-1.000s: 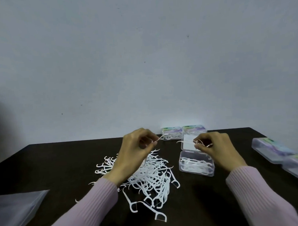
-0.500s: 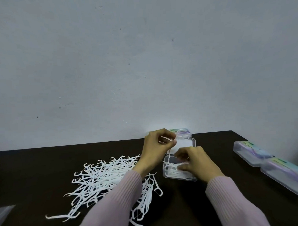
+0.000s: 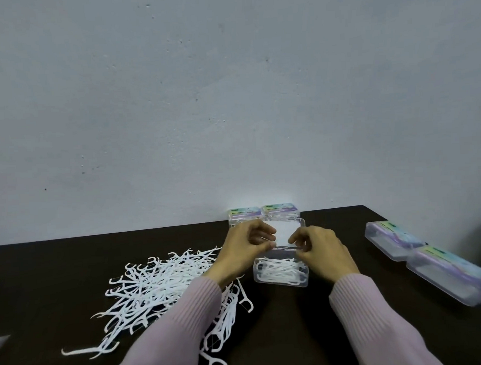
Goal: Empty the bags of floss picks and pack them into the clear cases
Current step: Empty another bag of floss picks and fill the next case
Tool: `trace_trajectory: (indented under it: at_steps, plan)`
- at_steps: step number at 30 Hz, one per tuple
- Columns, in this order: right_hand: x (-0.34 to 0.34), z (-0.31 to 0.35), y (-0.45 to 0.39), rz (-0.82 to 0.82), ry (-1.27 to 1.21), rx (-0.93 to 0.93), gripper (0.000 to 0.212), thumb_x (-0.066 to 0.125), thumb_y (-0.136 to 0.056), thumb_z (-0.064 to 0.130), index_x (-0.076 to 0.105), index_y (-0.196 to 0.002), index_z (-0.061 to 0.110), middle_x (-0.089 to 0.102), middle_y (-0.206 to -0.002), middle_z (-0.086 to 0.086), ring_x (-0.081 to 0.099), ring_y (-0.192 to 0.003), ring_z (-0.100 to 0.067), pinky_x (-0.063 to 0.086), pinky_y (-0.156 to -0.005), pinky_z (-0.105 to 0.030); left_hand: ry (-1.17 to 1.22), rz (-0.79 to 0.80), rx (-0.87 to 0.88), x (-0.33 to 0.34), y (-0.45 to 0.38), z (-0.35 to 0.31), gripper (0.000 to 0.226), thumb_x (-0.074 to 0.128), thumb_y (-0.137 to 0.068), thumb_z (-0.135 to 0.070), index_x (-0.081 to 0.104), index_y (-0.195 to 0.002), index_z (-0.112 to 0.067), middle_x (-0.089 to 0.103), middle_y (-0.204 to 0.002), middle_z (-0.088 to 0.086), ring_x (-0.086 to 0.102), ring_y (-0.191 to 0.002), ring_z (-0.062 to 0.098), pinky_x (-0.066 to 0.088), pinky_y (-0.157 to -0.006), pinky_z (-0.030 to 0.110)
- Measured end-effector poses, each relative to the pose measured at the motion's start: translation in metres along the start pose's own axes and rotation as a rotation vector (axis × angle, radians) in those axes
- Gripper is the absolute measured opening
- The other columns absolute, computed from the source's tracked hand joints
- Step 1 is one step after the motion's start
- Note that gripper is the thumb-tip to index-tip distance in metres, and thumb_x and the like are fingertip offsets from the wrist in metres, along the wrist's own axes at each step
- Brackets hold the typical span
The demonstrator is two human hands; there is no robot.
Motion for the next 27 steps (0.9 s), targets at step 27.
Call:
trace_trajectory:
  at_steps: [27]
  plan:
    - [-0.008, -0.005, -0.003, 0.202, -0.087, -0.089, 0.011, 0.061, -0.088, 0.023, 0.055, -0.081, 0.028, 0.057, -0.092, 0.006, 0.052, -0.08, -0.003, 0.043, -0.076, -0.019, -0.137, 0.267, -0.084, -0.021, 0.005, 0.007, 0.03, 0.075, -0.076, -0.006, 0.065, -0.104, -0.011, 0.073, -0.08, 0.002, 0.063, -0.063, -0.001, 0.045, -0.062, 0.011]
Point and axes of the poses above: each hand's wrist, its own y-axis away from the middle knuckle, its own x-axis out of the palm, z = x × y, the point moved 2 cm from there along -y, towards the middle knuckle
